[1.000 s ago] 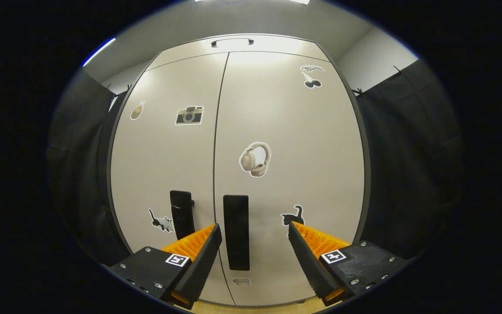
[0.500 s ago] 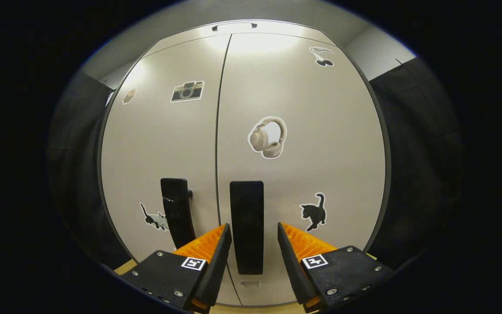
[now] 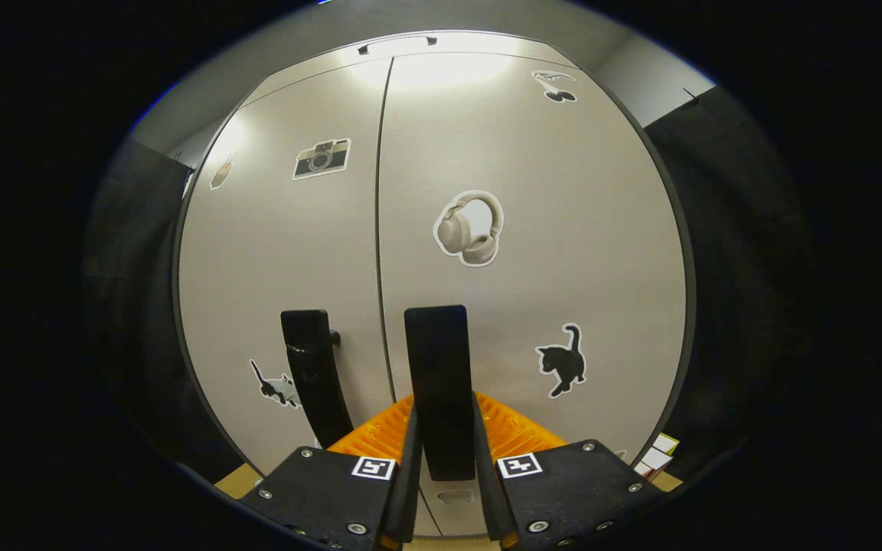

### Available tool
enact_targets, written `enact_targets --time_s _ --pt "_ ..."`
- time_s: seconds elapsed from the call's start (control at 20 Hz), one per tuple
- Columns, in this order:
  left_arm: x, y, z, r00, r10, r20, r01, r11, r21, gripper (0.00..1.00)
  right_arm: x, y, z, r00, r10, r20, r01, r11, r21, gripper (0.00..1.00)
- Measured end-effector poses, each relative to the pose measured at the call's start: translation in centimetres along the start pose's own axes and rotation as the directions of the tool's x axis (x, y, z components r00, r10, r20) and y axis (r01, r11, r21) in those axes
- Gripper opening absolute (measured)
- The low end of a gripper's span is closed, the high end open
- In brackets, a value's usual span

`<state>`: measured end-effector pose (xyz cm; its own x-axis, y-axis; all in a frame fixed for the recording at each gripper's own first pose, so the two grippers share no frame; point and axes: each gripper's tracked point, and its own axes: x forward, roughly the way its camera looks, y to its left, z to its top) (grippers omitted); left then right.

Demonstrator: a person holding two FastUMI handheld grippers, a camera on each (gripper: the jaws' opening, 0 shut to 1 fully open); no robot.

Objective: Open the right door of the double-door shoe cabinet with the right hand, and open the left door with the left hand.

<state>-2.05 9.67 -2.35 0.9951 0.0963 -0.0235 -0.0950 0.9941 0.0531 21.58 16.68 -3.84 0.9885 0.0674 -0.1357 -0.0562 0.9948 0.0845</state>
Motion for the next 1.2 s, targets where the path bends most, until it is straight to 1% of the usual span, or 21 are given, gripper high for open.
enact_targets --time_s 0.05,0.15,0.25,0.3,0.4,0.5,0.6,0.75,0.8,1.0,1.2 --pt "0.0 0.0 0.0 1.0 0.002 -0.003 -0.002 1.0 0.002 0.82 0.0 0.0 -0.1 1.0 -0.001 0.002 0.001 1.0 -0.006 0.34" --pt "-0.1 0.0 0.0 1.0 0.006 -0.007 -0.006 1.0 -0.001 0.82 -0.1 -0.1 -0.1 1.0 -0.002 0.003 0.002 1.0 -0.019 0.29" --pt "-0.3 -0.1 -0.1 1.0 0.011 -0.015 -0.012 1.0 -0.01 0.82 -0.3 -0.2 -0.1 1.0 0.004 -0.001 -0.004 1.0 -0.017 0.22" --pt "-0.4 -0.2 -0.1 1.0 0.013 -0.019 -0.013 1.0 -0.012 0.82 -0.5 -0.1 0.0 1.0 0.012 -0.001 -0.012 1.0 -0.019 0.17" --pt "-0.5 -0.4 0.0 1.0 0.014 -0.022 -0.015 1.0 -0.016 0.82 -1.2 -0.2 0.0 0.999 0.039 -0.003 -0.039 0.999 -0.021 0.12" --pt "-0.8 -0.8 0.5 1.0 0.017 -0.019 -0.017 1.0 -0.022 0.82 -2.1 -0.2 0.2 0.997 0.076 -0.005 -0.076 0.997 -0.014 0.09" --pt "-1.1 -1.4 0.9 1.0 0.015 -0.013 -0.015 0.999 -0.033 0.82 -3.2 -0.5 0.2 0.994 0.11 -0.012 -0.11 0.994 -0.005 0.07" --pt "-1.9 -2.4 1.4 1.0 0.002 -0.009 -0.002 0.999 -0.039 0.82 -5.1 -1.2 0.2 0.991 0.136 -0.011 -0.136 0.991 -0.008 0.07" --pt "-2.2 -2.8 1.5 1.0 -0.002 -0.009 0.002 0.999 -0.038 0.82 -5.5 -1.2 0.3 0.99 0.143 -0.01 -0.143 0.99 -0.007 0.04" --pt "-3.4 -4.4 2.4 1.0 -0.019 0.002 0.019 1.0 -0.021 0.82 -7.3 -2.2 0.5 0.988 0.154 -0.006 -0.154 0.988 -0.02 0.04" --pt "-4.5 -6.6 3.1 0.998 -0.055 0.018 0.055 0.998 -0.011 0.82 -9.4 -3.5 0.8 0.987 0.163 0.001 -0.163 0.986 -0.025 0.03"
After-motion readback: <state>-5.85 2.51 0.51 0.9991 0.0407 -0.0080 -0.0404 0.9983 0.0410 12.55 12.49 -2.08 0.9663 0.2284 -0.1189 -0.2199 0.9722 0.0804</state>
